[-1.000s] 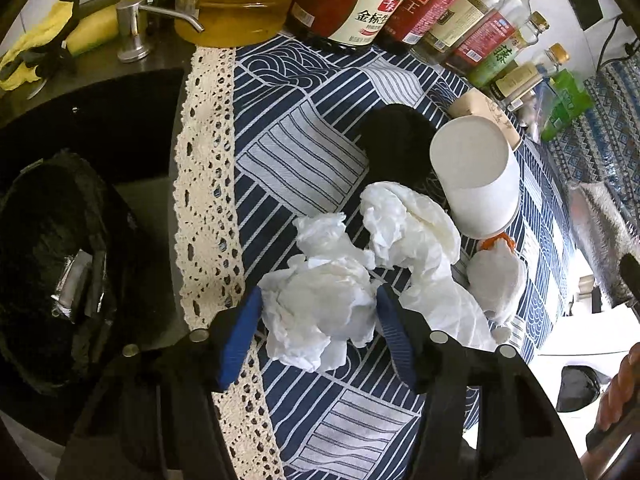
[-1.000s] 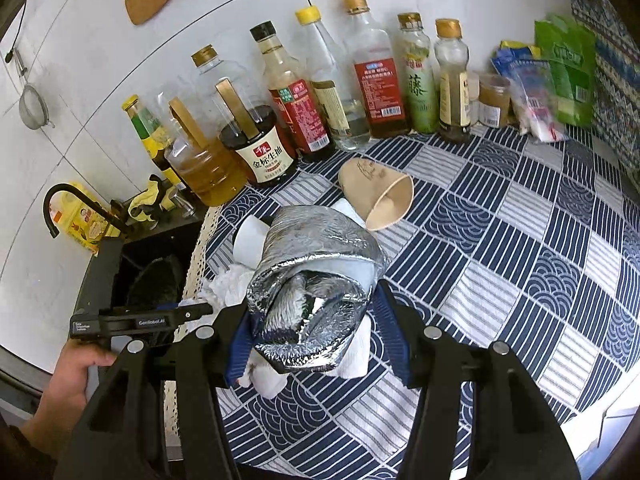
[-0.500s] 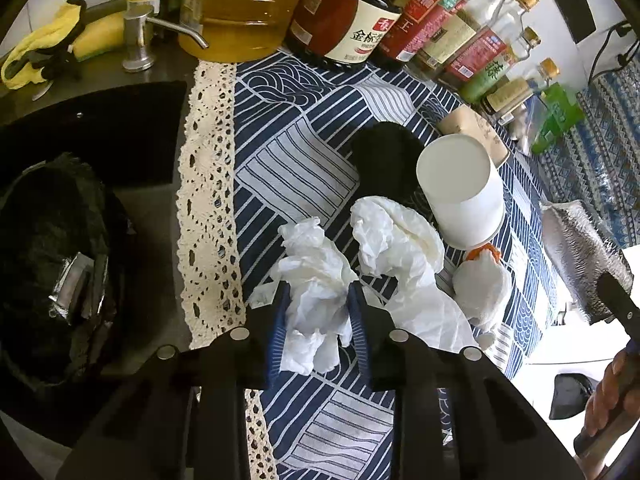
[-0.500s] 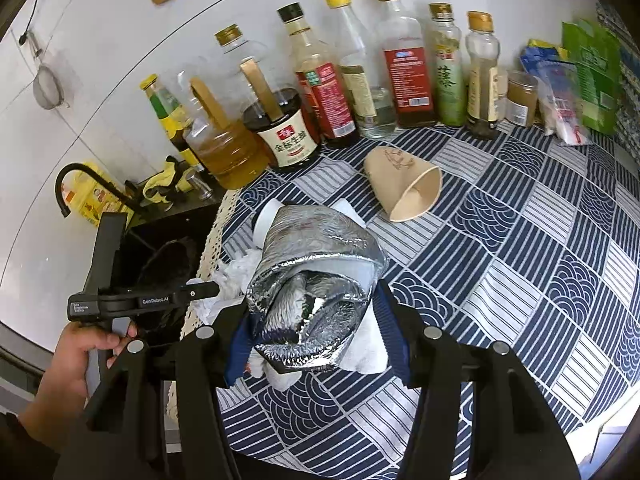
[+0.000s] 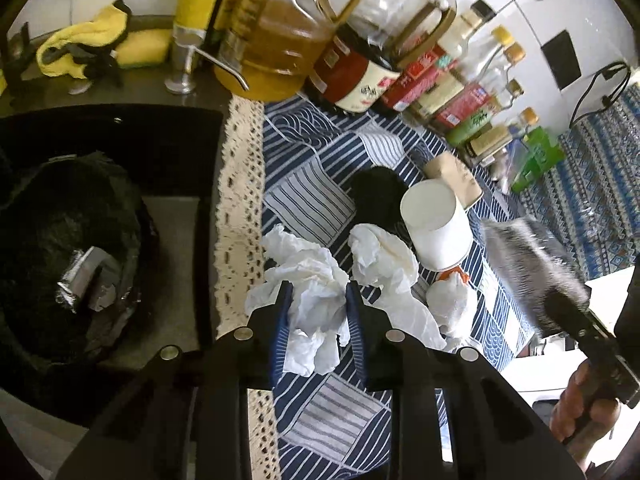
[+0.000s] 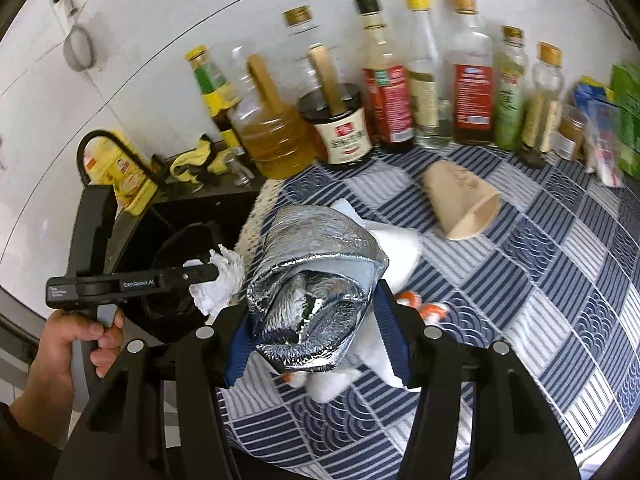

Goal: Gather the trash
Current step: 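Carry the tissue and foil bundle over the trash bag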

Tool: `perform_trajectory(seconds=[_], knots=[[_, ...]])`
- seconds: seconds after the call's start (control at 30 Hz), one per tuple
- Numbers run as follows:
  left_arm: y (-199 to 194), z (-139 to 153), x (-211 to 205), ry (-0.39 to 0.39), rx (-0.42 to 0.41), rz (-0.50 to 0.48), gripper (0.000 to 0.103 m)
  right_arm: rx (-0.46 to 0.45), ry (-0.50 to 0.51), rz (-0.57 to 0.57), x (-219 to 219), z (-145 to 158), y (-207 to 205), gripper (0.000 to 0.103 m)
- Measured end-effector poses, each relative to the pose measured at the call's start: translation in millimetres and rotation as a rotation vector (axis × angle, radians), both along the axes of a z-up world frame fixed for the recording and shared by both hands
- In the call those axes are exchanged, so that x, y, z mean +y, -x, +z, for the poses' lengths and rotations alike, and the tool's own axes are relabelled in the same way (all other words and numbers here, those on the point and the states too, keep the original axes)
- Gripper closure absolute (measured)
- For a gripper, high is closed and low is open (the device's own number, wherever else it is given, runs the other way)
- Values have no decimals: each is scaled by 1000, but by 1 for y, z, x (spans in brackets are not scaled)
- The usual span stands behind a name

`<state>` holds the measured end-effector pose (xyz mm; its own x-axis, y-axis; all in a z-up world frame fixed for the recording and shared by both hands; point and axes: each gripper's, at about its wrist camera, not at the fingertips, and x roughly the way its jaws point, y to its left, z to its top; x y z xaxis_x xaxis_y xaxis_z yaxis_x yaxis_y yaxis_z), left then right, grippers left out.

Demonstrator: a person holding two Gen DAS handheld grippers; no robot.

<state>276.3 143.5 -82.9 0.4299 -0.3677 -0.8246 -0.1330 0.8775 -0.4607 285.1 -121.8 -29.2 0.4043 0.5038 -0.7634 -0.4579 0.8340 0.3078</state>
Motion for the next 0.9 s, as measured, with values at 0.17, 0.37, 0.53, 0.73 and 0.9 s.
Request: perform_trajectory(seconds=[0.17,0.37,0.53,0.73,0.9], knots=[[17,9,27,18,-31,62,78,20,-1,69,35,-3,4,47],[37,12,60,30,-45,109,78,48,7,146,84,-12,14,47],[56,12,97,31,-49,157,78,68,7,195,125,-20,21,47],[78,13,142,21,-49,200,78,95,5,253,183,-33,35,47],[93,11,184,13,-46,234,78,127,3,292,232,-47,46,47]])
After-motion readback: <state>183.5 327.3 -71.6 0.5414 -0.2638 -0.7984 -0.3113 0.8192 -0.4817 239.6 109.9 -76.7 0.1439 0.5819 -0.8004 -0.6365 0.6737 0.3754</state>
